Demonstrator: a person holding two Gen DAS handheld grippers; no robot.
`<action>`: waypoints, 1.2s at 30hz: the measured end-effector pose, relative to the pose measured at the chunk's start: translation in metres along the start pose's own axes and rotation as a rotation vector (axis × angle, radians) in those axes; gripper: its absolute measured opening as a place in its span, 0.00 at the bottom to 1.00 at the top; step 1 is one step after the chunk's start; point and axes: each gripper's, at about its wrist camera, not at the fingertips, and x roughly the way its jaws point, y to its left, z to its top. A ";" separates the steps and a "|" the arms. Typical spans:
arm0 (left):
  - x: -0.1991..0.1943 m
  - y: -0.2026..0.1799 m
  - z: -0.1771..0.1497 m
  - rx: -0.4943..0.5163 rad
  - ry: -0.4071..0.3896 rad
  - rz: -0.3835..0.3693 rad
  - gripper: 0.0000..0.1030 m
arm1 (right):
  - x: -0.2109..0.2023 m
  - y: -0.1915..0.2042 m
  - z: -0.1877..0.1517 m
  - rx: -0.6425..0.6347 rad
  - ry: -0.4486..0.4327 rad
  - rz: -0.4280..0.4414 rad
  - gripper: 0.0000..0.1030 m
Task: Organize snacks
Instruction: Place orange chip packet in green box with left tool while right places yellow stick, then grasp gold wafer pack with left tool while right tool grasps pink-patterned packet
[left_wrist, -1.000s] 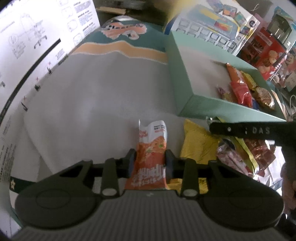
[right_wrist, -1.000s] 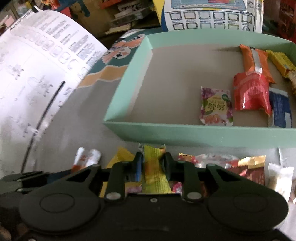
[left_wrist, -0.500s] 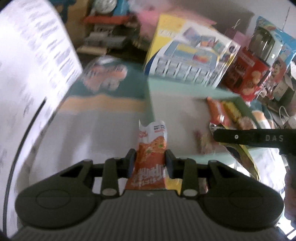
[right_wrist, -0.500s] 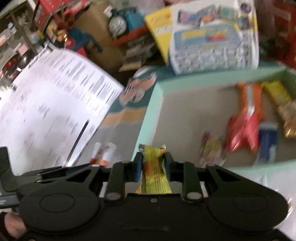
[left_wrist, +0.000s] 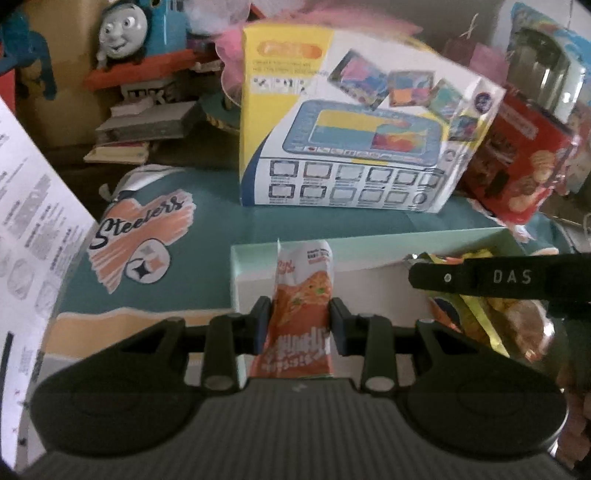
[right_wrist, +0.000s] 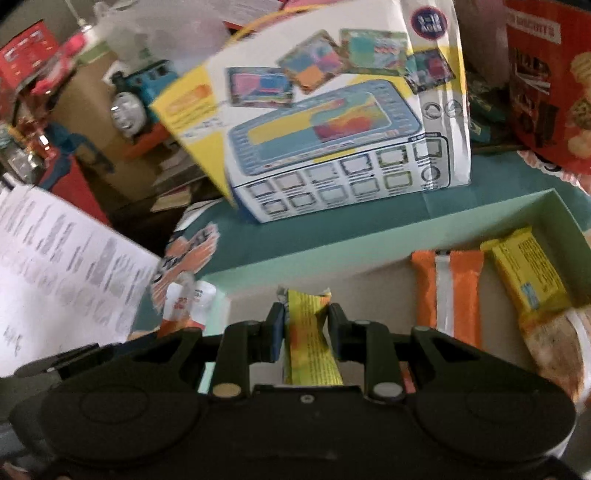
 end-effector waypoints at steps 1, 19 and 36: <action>0.007 0.000 0.002 -0.001 0.004 0.003 0.33 | 0.007 -0.002 0.004 0.002 0.001 -0.004 0.24; -0.013 -0.004 -0.001 0.028 -0.033 0.145 1.00 | -0.020 0.001 0.000 -0.032 -0.061 0.008 1.00; -0.092 0.004 -0.104 0.008 0.049 0.094 1.00 | -0.111 0.005 -0.097 -0.015 -0.009 0.039 1.00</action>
